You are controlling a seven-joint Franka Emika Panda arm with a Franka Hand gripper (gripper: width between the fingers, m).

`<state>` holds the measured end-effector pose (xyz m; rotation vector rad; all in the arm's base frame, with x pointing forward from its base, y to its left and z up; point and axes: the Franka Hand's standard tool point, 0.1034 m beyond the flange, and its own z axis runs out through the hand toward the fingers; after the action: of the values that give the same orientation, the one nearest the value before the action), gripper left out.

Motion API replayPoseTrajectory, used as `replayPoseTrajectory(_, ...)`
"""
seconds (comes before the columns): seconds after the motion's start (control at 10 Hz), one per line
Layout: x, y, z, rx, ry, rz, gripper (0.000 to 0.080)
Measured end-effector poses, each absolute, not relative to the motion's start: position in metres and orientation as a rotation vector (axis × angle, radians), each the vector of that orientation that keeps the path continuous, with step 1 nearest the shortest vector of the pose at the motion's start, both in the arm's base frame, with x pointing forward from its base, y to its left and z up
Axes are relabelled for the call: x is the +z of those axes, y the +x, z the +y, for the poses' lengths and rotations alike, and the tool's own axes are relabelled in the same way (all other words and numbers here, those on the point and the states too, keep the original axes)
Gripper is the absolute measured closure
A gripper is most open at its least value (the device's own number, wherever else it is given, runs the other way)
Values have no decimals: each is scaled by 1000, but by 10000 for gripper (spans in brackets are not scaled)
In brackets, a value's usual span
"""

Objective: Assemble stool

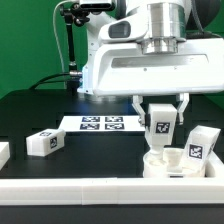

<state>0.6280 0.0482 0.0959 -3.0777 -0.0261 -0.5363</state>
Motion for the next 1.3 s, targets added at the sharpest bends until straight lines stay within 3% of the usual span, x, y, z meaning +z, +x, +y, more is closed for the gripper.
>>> replayPoseTrajectory(1.3,88,635,49,-512,-3084,-65,463)
